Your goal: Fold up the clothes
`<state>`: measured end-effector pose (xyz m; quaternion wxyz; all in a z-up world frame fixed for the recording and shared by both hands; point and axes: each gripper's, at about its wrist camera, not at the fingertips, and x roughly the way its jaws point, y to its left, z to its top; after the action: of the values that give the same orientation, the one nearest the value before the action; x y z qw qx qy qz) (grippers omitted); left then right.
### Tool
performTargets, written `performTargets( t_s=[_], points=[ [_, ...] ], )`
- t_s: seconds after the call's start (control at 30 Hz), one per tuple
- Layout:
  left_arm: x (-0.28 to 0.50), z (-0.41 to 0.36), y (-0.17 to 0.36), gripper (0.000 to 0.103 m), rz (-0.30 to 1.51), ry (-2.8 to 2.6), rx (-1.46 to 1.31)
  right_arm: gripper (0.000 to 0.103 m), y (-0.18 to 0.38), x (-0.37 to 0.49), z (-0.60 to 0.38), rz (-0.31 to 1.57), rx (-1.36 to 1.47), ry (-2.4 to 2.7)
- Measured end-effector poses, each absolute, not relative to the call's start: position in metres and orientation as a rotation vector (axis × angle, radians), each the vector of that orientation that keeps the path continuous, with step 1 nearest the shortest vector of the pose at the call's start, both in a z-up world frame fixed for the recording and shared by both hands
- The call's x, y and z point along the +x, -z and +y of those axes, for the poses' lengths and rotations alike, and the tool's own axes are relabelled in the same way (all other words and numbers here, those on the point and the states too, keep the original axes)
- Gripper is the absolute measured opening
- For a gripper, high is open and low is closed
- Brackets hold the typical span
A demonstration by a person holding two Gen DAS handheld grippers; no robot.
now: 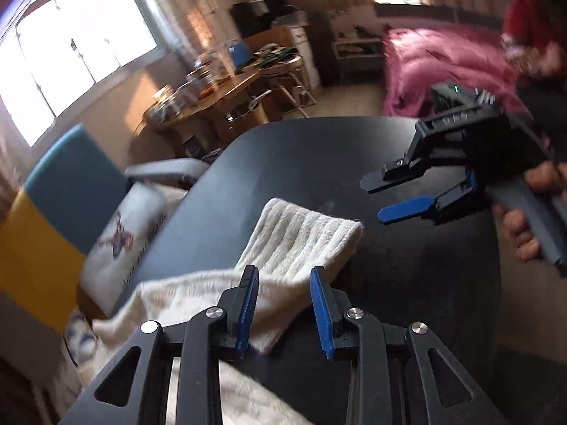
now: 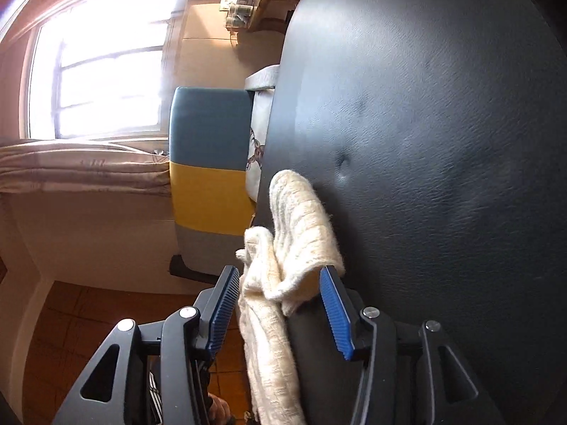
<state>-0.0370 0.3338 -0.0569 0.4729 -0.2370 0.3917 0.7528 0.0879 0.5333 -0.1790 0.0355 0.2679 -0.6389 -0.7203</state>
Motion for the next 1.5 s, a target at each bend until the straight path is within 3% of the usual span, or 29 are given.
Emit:
performTargets(
  t_s=[0.2,0.27,0.37,0.4,0.43,0.47,0.63,0.77,0.83,1.1,1.23,1.3,1.5],
  points=[
    [-0.042,0.371,0.096,0.033,1.217,-1.575,-0.56,0.051,0.181,0.12,0.549,-1.962,0.85,2.281],
    [-0.041,0.377,0.104,0.052,1.283,-1.538,-0.509,0.051,0.185,0.123,0.551,-1.987,0.838,2.278],
    [-0.049,0.391,0.116,0.058,1.361,-1.534,-0.483,0.051,0.188,0.118,0.549,-2.003,0.817,2.279],
    [-0.055,0.396,0.119,0.057,1.364,-1.538,-0.503,0.051,0.187,0.116,0.548,-1.995,0.818,2.288],
    [-0.063,0.401,0.121,0.038,1.346,-1.555,-0.54,0.051,0.186,0.115,0.547,-1.986,0.821,2.297],
    [-0.071,0.403,0.121,0.006,1.307,-1.578,-0.588,0.051,0.185,0.112,0.545,-1.972,0.83,2.308],
    [-0.114,0.391,0.069,0.006,0.891,-1.66,-0.799,0.051,0.178,0.106,0.531,-1.861,0.829,2.361],
    [-0.145,0.365,0.018,0.006,0.658,-1.724,-0.852,0.051,0.155,0.079,0.493,-1.538,0.902,2.534],
    [-0.153,0.355,0.003,0.006,0.642,-1.766,-0.841,0.051,0.143,0.058,0.469,-1.344,0.993,2.624],
    [-0.146,0.329,-0.028,0.007,0.649,-1.804,-0.784,0.051,0.133,0.013,0.407,-1.113,1.15,2.643],
    [-0.144,0.316,-0.036,0.007,0.639,-1.816,-0.77,0.054,0.109,0.005,0.379,-0.945,1.056,2.766],
    [-0.143,0.311,-0.041,0.007,0.634,-1.829,-0.767,0.059,0.106,-0.008,0.37,-0.928,1.047,2.791],
    [-0.136,0.301,-0.052,0.007,0.589,-1.844,-0.758,0.059,0.119,-0.039,0.368,-1.021,1.106,2.892]
  ],
)
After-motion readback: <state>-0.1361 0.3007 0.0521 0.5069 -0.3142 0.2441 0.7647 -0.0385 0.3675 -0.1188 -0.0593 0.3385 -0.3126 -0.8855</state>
